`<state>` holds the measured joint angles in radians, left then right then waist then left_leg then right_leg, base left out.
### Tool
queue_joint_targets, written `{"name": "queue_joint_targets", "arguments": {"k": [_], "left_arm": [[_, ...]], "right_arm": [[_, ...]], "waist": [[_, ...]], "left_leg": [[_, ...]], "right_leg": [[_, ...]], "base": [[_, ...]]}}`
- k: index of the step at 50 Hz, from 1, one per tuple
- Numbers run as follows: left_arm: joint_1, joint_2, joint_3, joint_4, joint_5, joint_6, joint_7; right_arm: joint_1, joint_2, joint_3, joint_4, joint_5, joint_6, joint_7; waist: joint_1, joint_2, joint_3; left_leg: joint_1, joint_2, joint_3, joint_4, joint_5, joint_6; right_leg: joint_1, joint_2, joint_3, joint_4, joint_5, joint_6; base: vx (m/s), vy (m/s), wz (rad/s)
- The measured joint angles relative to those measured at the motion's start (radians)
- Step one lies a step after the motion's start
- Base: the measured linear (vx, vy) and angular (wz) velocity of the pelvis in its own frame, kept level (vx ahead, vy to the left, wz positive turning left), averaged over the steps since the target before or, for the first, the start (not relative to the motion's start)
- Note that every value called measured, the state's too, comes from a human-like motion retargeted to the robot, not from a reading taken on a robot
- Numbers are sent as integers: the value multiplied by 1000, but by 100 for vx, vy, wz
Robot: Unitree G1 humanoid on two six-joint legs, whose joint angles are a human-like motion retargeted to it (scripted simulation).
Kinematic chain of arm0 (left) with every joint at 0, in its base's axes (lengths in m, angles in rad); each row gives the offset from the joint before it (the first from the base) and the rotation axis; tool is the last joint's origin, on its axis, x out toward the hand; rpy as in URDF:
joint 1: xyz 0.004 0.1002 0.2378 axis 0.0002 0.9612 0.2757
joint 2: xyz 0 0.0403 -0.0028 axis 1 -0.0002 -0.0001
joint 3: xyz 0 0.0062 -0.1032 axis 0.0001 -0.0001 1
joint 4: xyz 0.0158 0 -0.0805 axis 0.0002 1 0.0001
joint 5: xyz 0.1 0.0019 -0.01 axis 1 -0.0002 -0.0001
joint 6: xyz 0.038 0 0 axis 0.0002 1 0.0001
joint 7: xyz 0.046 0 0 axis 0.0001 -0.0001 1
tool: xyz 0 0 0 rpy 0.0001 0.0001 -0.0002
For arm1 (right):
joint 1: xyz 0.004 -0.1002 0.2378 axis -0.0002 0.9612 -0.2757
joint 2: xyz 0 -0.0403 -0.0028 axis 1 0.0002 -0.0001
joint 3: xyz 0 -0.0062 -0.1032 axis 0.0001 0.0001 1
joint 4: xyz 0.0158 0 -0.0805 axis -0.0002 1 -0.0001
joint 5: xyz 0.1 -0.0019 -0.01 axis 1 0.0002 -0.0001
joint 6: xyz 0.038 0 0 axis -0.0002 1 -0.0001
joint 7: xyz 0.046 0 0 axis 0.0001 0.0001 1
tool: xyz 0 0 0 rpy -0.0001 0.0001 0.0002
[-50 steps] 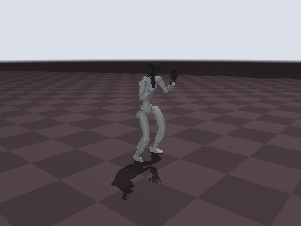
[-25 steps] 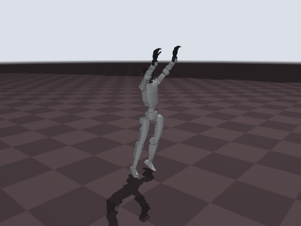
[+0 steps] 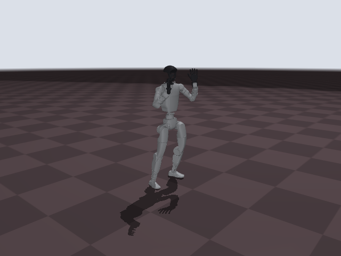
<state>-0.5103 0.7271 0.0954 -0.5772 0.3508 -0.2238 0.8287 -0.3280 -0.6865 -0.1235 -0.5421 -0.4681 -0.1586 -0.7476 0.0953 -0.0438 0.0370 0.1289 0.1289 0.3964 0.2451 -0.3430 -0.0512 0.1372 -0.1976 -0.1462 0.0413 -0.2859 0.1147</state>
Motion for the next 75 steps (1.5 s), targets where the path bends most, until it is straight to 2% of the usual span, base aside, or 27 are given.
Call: {"name": "queue_joint_targets", "arguments": {"k": [5,9,16,25,36,59,67,73,75], "left_arm": [[107,-12,20,-13,-55,-35,-53],[178,19,43,-12,-61,-39,-24],[214,-9,-2,-2,-34,-31,13],[224,-152,-15,-3,65,-6,42],[261,-278,-59,-7,-21,-22,46],[257,-224,-94,-9,0,-18,30],[215,-213,-75,-8,50,6,86],[142,-221,-72,6,119,49,139],[103,-218,-69,20,146,73,152]], "right_arm": [[115,-12,-10,-40,22,-43,-11],[122,-2,-8,-51,13,-51,-26],[105,51,4,-59,-15,-54,-43],[145,127,26,-106,-62,-71,-47],[177,143,74,-100,-37,-48,-45],[197,160,64,-107,-36,-48,-42],[172,132,67,-120,-56,-45,-68],[112,79,68,-133,-144,-18,-113],[74,12,33,-103,-342,89,-151]], "waist": [[1,-8,-46],[5,-6,-66],[-10,11,-56],[-30,26,-27],[-50,43,-16],[-83,21,-32],[-58,-3,22],[-41,22,106],[-46,50,164]], "left_leg": [[-10,-3,-14,-65,30,-15],[-14,6,-2,-95,44,-23],[-13,16,0,-134,58,-15],[-26,17,-1,-124,63,-17],[-11,14,19,-135,59,-13],[-8,4,7,-127,38,-16],[-74,5,-5,20,-11,-4],[-168,47,-34,250,-101,58],[-199,72,-56,355,-148,100]], "right_leg": [[-8,12,-18,-44,6,22],[-43,26,-4,-27,3,25],[-79,40,1,10,-5,50],[-87,41,6,7,2,37],[-89,42,23,5,5,22],[-72,28,5,2,-6,4],[-72,1,10,9,-12,7],[-60,3,3,26,-25,12],[-41,15,-5,37,-29,9]], "base": [[-3,-12,19],[-5,-9,-12],[-6,-5,1],[-1,0,1],[0,0,0],[0,0,0],[-1,2,0],[-4,12,8],[-8,19,27]]}}
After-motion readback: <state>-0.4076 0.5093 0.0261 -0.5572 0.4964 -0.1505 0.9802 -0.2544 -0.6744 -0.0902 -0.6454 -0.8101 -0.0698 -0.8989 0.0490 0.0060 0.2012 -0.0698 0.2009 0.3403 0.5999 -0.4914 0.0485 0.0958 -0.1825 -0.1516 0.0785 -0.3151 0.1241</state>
